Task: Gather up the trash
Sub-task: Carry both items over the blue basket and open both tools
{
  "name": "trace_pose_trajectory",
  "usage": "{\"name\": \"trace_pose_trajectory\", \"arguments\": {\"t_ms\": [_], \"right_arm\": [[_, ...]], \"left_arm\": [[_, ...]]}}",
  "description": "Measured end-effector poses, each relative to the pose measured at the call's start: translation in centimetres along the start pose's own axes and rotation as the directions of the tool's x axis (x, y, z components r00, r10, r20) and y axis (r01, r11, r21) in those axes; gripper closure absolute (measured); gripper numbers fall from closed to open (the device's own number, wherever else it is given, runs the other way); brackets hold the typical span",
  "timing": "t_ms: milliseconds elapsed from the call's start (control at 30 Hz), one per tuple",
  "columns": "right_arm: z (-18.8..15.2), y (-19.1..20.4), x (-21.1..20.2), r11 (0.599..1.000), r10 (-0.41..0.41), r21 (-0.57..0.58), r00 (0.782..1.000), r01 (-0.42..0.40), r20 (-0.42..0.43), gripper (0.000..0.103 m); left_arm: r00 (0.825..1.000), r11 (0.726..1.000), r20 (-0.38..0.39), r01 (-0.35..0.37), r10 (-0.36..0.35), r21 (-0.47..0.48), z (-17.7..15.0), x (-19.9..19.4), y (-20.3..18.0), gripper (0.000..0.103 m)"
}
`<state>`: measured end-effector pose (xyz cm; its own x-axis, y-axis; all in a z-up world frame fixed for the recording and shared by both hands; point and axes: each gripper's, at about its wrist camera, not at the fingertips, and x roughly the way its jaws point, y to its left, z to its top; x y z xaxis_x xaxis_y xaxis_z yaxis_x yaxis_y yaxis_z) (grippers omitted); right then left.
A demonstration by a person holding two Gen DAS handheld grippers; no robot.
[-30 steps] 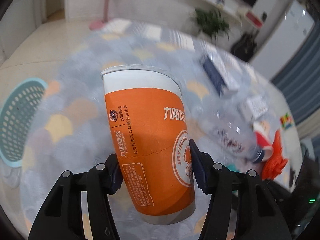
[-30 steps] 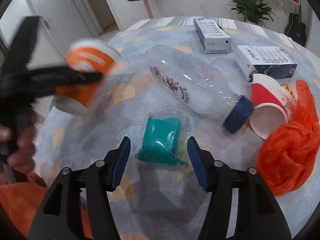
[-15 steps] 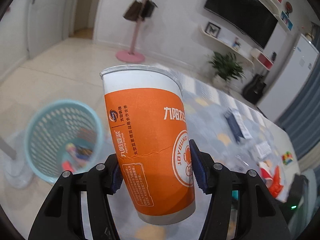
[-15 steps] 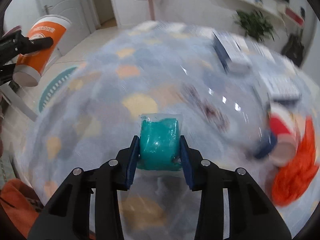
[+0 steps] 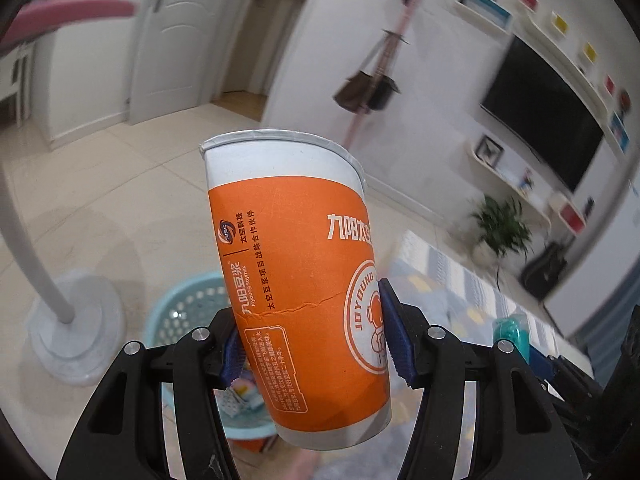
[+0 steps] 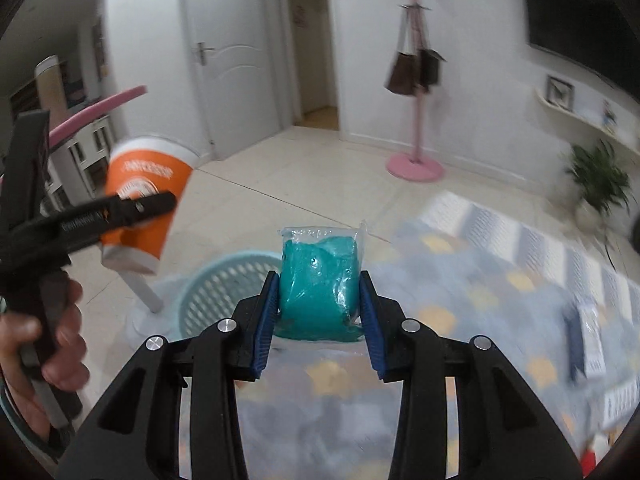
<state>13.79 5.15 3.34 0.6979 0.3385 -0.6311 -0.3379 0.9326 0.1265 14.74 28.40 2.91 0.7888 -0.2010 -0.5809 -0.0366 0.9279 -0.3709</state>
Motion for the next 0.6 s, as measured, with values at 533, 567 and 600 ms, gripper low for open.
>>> {"name": "trace_pose_trajectory", "arguments": {"t_ms": [533,567,600], "right_arm": [[-2.4,3.6,14.6,0.994,0.091,0.076,0.969,-0.075,-0.23,0.067],[-2.6,3.4,15.3,0.993,0.095,0.088,0.966,-0.076,-0.241,0.067],[-2.8,3.3,15.9,0.992,0.101,0.098,0.963,-0.079,-0.25,0.067]], "left_arm": [[0.977,0.979,-0.192,-0.126,0.095,-0.157,-5.3,9.0,9.7,0.047],[0.974,0.979,-0.202,-0.134,0.101,-0.157,-5.6,9.4,10.0,0.047],[0.971,0.977,-0.214,-0.143,0.108,-0.155,-6.0,9.9,10.1,0.046]]}}
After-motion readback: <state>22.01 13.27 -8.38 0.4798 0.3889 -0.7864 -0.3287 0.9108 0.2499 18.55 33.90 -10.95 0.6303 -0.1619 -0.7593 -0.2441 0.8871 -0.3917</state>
